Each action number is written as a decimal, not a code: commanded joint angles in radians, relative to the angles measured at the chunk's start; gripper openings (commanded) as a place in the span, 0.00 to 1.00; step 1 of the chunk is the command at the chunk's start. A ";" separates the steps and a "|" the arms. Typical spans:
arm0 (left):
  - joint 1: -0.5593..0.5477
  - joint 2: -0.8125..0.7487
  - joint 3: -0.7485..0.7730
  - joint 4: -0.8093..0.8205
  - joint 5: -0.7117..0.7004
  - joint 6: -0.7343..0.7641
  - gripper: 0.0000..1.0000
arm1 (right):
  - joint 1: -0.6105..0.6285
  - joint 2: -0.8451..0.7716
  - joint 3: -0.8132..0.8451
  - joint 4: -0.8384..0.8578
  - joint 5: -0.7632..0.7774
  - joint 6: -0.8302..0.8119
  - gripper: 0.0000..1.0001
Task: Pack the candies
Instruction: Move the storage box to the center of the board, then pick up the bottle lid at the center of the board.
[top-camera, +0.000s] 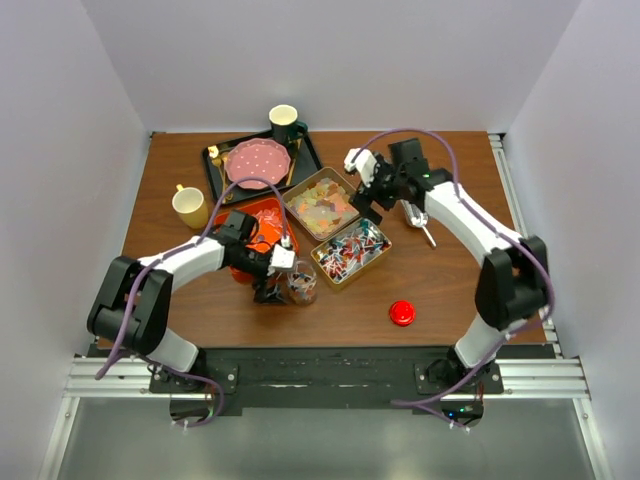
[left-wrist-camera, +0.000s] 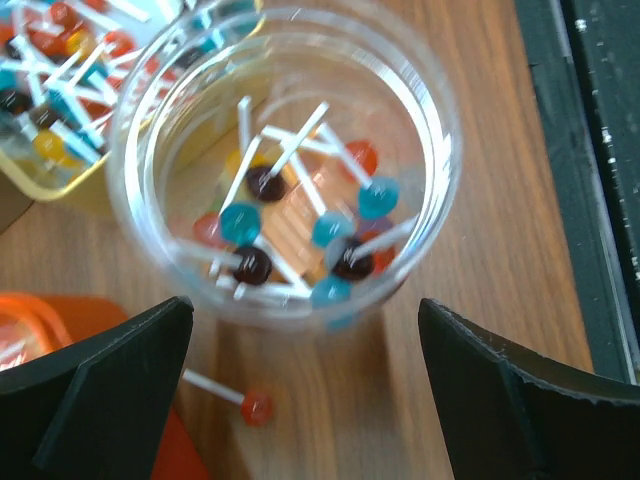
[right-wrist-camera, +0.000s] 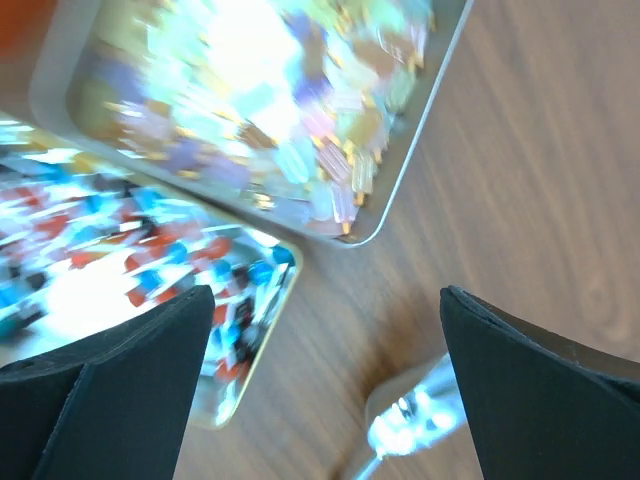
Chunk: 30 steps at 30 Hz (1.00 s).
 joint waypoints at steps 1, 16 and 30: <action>0.059 -0.036 -0.033 0.055 0.063 -0.009 1.00 | 0.001 -0.107 -0.029 -0.249 -0.186 -0.215 0.99; 0.099 -0.028 -0.076 0.098 0.108 -0.033 1.00 | 0.064 -0.286 -0.413 -0.633 -0.071 -0.996 0.99; 0.106 -0.079 -0.125 0.156 0.071 -0.104 1.00 | 0.141 -0.309 -0.551 -0.563 -0.019 -1.051 0.97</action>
